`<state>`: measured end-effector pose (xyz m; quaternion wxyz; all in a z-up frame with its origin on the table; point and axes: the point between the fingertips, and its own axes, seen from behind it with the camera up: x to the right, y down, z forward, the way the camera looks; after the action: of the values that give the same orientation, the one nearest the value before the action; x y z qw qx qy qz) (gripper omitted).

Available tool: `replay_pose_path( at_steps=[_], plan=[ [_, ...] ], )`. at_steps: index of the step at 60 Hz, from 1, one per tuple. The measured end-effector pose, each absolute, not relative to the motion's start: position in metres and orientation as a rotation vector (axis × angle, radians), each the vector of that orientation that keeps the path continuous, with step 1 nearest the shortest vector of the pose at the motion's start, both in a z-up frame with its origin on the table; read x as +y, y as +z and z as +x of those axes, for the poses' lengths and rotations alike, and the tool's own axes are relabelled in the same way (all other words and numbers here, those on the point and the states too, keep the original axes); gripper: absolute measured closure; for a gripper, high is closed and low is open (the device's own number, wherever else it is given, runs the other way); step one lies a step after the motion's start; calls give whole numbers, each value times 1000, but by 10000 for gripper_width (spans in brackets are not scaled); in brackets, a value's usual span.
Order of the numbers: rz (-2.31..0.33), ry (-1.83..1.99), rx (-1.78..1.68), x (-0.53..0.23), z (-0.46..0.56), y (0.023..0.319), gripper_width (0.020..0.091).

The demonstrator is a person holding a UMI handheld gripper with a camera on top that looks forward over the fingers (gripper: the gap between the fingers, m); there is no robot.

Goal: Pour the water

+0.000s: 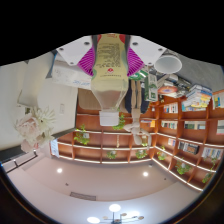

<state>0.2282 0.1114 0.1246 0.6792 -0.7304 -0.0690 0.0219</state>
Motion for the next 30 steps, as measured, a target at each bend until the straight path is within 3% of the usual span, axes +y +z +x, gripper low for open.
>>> replay_pose_path(
  at_steps=[7, 17, 30],
  plan=[
    [-1669, 58, -162, 115, 223, 103, 710],
    [-1645, 66, -122, 108, 230, 106, 719],
    [-1657, 20, -126, 112, 233, 104, 566]
  ],
)
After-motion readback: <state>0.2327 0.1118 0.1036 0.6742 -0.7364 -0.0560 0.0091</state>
